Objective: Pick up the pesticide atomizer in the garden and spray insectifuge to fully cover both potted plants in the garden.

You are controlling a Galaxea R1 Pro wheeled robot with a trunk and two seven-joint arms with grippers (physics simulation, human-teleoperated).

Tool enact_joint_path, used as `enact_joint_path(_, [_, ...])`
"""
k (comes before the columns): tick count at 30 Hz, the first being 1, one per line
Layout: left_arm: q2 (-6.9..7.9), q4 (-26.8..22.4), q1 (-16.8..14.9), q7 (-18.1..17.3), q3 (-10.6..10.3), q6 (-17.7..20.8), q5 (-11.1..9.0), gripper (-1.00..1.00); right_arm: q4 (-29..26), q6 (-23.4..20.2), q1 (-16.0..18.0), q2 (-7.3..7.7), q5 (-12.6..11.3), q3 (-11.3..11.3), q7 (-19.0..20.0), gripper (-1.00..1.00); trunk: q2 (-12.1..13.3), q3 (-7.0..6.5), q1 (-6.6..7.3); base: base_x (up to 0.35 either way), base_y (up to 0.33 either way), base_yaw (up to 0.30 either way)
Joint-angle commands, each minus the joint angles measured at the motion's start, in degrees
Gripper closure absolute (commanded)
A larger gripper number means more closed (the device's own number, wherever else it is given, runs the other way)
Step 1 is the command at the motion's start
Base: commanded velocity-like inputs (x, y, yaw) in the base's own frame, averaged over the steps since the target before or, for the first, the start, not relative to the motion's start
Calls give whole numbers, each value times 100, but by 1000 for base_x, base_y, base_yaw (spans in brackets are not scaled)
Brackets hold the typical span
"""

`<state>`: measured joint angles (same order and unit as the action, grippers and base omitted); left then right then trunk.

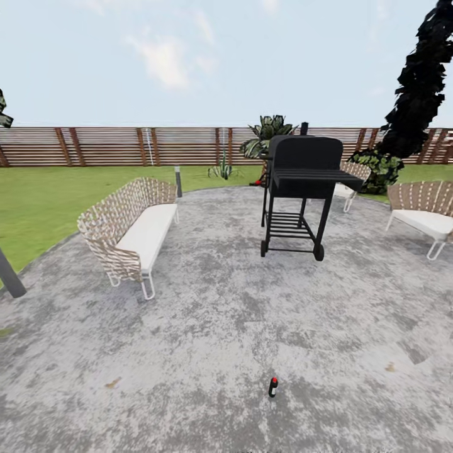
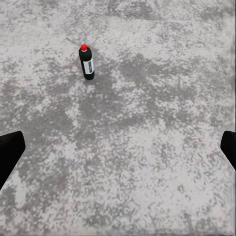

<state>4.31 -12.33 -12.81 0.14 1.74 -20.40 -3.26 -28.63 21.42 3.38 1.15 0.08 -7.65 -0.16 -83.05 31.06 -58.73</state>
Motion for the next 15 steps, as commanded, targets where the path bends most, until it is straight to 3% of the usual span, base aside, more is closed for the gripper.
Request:
enact_joint_path(1, [0, 2, -2, -5, 1, -17, -34, -100, 6, 19, 5, -1, 1, -3, -2, -100, -3, 9, 0, 0, 0, -272])
enact_joint_path(15, [1, 2, -2, -5, 6, -17, -34, -100, 15, 14, 5, -1, 1, 1, -2, -100, -3, 53, 0, 1, 0, -274])
